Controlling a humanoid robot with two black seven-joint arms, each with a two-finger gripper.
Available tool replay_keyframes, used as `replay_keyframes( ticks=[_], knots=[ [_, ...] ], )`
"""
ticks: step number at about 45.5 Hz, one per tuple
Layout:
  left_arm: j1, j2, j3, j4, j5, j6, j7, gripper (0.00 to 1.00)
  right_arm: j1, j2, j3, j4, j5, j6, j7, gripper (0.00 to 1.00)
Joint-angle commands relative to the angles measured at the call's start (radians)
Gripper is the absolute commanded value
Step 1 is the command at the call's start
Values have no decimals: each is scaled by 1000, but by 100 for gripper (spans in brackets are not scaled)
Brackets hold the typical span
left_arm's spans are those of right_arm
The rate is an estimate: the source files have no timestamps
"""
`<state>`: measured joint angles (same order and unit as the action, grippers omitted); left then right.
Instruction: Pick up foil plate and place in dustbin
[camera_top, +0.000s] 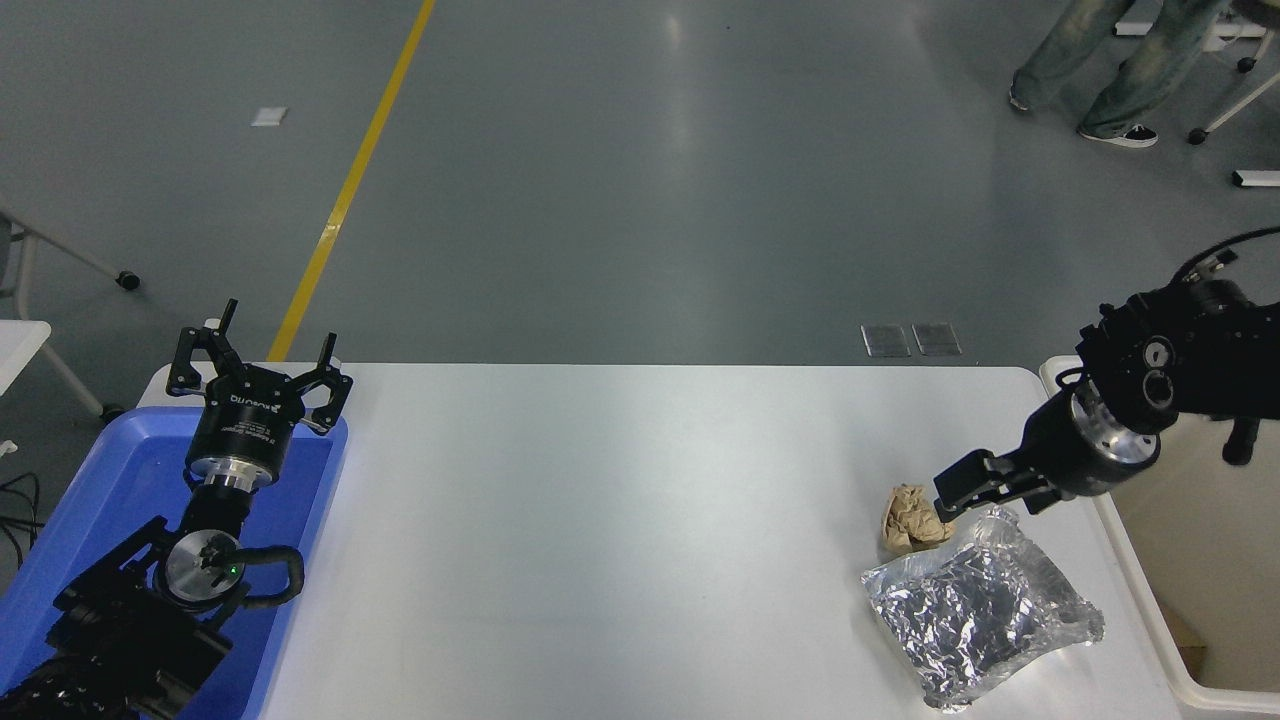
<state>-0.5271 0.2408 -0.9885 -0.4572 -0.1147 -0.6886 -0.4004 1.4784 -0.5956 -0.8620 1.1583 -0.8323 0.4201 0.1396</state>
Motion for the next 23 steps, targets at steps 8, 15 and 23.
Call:
replay_keyframes(
  ticks=[8,15,23],
  knots=[
    [1,0,-1,0,0,0,0,100,-332,-18,129,-210,-148,-141,31,100],
    [1,-2,-1,0,0,0,0,100,-383,-15,152,-259,-172,-184,29,100],
    [1,0,-1,0,0,0,0,100,-443,-7,152,-322,-179,-256,31,67]
  ],
)
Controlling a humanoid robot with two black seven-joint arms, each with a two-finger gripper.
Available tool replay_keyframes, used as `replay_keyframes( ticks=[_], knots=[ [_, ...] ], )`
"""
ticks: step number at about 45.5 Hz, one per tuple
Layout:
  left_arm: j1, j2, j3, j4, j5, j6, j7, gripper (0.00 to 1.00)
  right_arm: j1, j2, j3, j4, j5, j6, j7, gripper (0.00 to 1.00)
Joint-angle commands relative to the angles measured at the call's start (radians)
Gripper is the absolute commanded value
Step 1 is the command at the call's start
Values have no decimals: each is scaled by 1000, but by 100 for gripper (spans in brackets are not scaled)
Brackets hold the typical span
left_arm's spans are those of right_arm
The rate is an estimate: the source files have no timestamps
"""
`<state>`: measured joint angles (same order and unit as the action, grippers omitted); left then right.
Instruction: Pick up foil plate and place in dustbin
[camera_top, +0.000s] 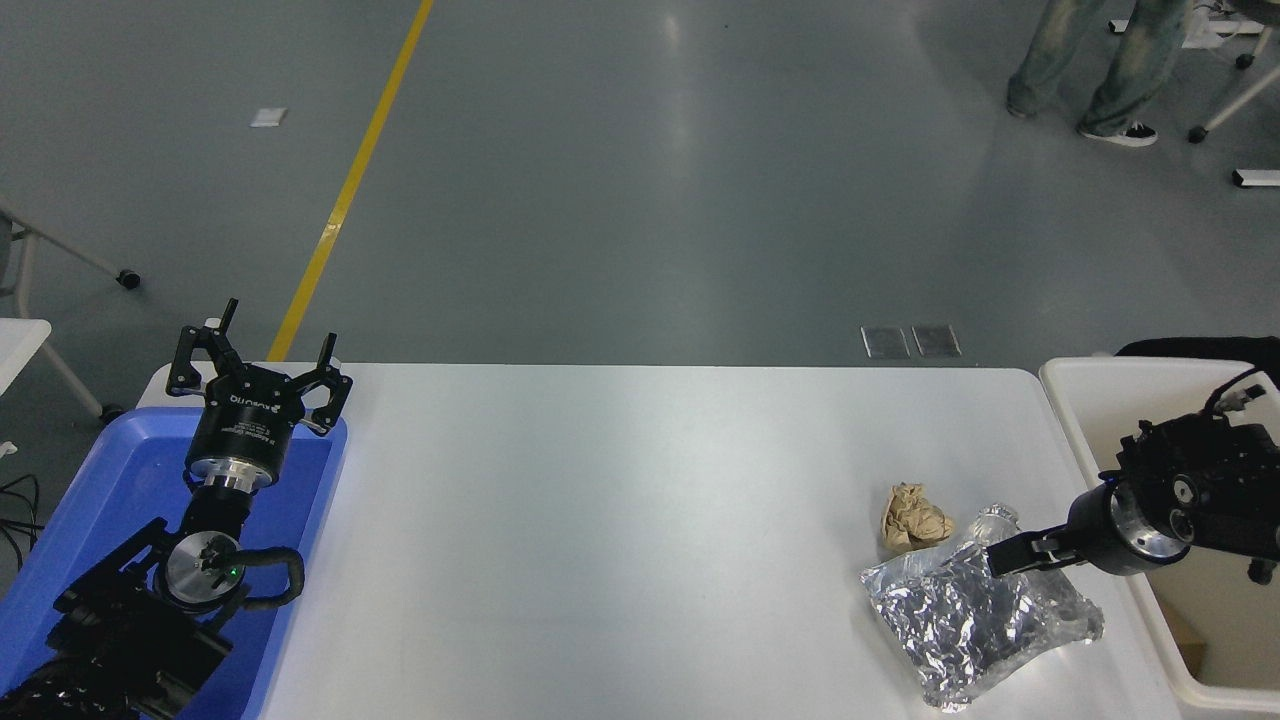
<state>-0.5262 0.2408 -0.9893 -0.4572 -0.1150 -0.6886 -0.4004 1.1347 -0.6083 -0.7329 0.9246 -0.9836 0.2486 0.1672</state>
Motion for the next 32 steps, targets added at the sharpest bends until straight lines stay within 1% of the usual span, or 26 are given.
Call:
replay_keyframes(
  ticks=[1,3,4,8,11,12,15,26,29,32],
  knots=[
    [0,0,0,0,0,0,0,100,-105,5,24,-93,-27,-91,3,60],
    [0,0,0,0,0,0,0,100,-111,5,26,-96,-27,-97,3,45],
    [-2,0,0,0,0,0,0,100,-113,5,29,-96,-27,-100,3,39],
    [-2,0,0,0,0,0,0,100,-116,10,40,-96,-26,-101,3,24],
    [0,0,0,0,0,0,0,100,-122,18,49,-96,-24,-101,3,20],
    [-2,0,0,0,0,0,0,100,-124,18,53,-96,-24,-101,3,17],
    [0,0,0,0,0,0,0,100,-125,19,67,-96,-23,-101,3,0],
    [-2,0,1,0,1,0,0,100,-110,27,70,-66,-15,-97,5,0],
    [-2,0,0,0,1,0,0,100,-86,7,63,-35,-15,-92,5,0],
    [-2,0,1,0,1,-2,0,100,-41,-42,49,5,-17,-84,5,0]
  ],
)
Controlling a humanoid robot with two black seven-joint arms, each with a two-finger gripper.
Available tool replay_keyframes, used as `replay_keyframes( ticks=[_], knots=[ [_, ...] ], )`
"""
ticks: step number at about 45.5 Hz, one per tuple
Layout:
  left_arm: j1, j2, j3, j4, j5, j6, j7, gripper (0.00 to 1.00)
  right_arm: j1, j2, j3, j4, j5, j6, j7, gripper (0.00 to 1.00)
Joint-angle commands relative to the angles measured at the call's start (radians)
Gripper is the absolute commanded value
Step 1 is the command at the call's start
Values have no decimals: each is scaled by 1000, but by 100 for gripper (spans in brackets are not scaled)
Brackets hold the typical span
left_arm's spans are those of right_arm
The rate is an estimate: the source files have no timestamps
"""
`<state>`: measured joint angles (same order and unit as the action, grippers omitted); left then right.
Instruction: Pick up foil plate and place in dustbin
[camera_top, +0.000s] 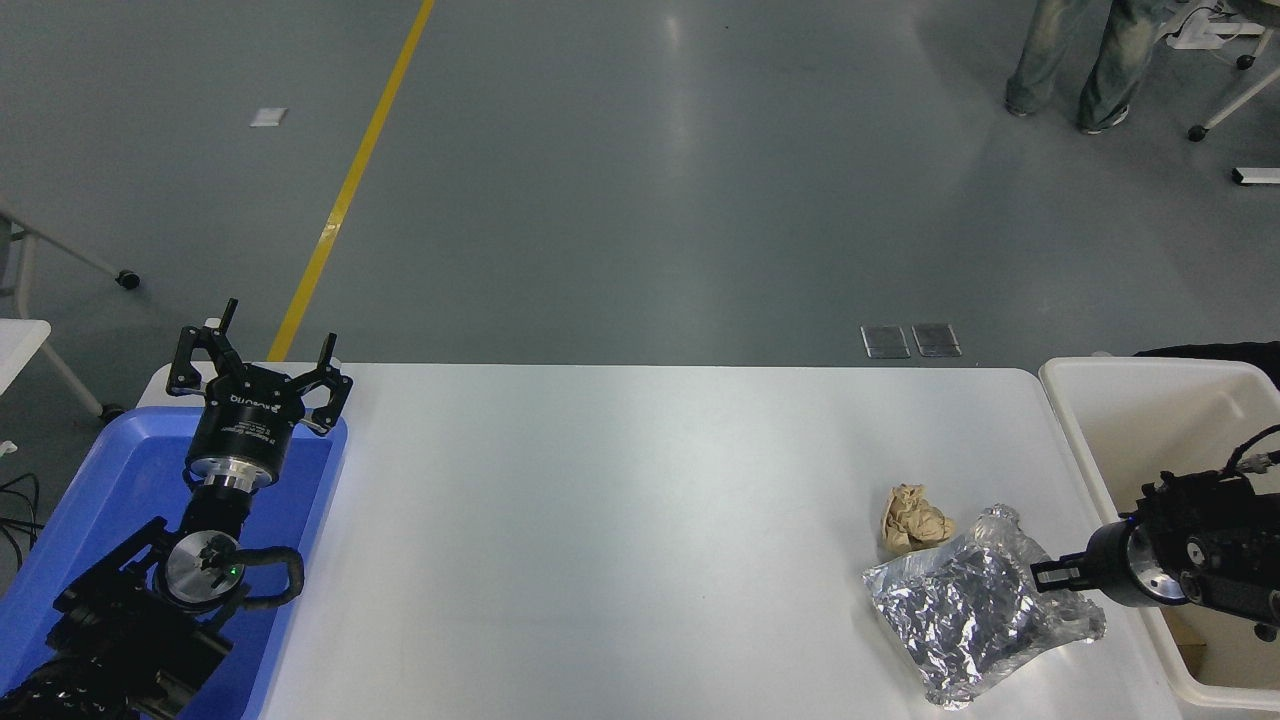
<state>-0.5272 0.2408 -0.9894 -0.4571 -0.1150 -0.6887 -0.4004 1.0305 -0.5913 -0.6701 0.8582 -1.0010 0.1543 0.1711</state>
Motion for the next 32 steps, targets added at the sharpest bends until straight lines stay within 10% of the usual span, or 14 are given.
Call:
replay_keyframes(
  ticks=[1,19,32],
  knots=[
    [-1,0,1,0,1,-2,0,100,80,-74,-25,87,1,11,1,0],
    [-1,0,1,-2,1,-3,2,100,710,-294,-468,476,13,100,18,0],
    [-1,0,1,0,3,-3,3,100,1332,-87,-986,740,182,111,67,0]
  ],
)
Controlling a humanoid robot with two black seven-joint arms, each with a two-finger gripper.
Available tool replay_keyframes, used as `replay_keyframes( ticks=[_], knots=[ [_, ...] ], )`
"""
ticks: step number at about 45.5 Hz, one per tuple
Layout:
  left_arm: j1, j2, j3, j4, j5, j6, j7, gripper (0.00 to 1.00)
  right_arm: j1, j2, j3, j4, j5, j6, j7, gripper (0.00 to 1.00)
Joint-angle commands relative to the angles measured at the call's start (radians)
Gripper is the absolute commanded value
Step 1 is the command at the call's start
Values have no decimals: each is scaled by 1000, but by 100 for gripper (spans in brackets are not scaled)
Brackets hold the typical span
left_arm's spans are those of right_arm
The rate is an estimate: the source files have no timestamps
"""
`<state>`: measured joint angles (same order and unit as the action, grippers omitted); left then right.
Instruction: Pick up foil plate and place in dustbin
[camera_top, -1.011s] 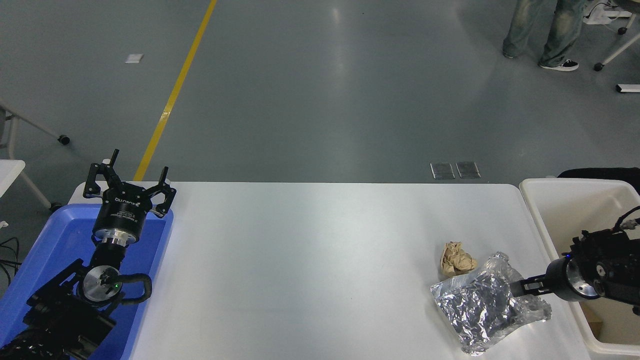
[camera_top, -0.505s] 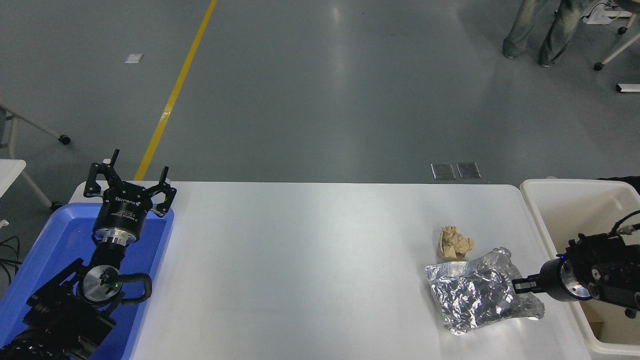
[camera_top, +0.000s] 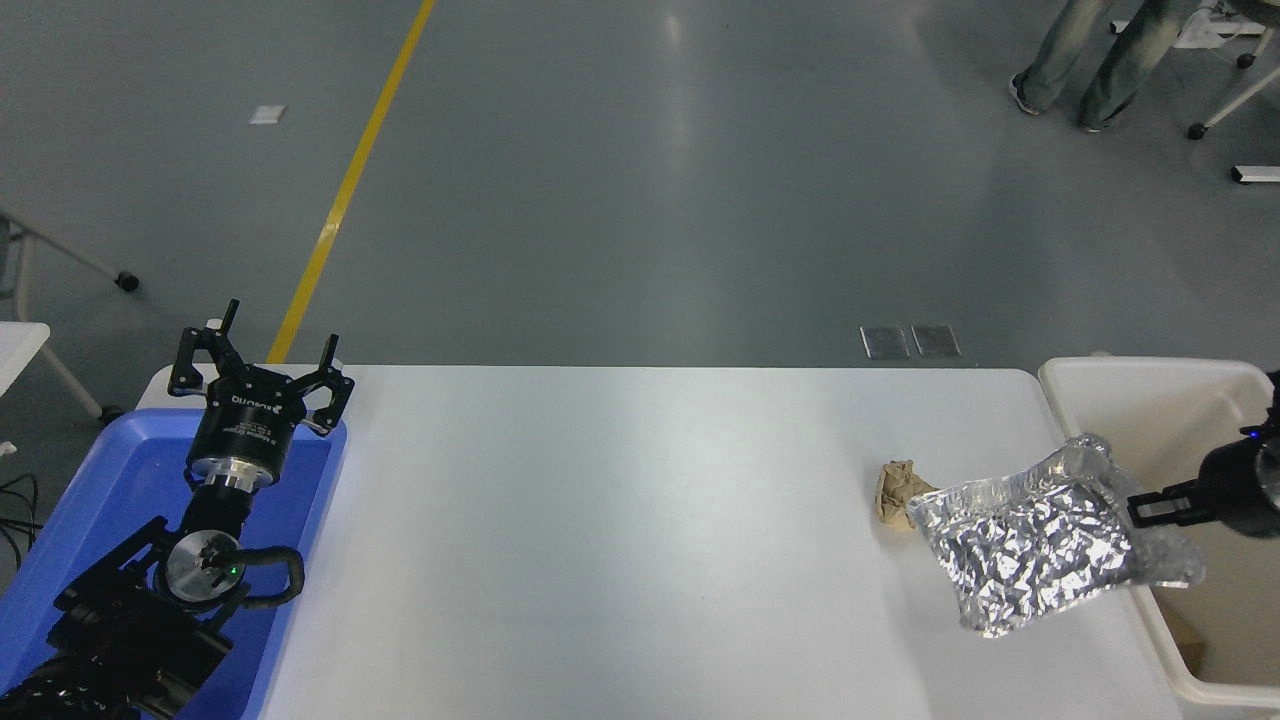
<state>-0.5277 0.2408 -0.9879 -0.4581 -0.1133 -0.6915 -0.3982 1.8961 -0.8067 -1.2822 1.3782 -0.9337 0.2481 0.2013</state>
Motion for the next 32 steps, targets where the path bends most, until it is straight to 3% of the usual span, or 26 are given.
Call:
replay_keyframes(
  ticks=[1,10,32],
  knots=[
    [0,0,0,-1,0,0,1,100,487,153,-391,228,130,16,43,0],
    [0,0,0,1,1,0,1,100,595,268,-417,251,248,83,64,0],
    [0,0,0,-1,1,0,2,100,735,288,-401,256,302,249,64,0]
  ],
)
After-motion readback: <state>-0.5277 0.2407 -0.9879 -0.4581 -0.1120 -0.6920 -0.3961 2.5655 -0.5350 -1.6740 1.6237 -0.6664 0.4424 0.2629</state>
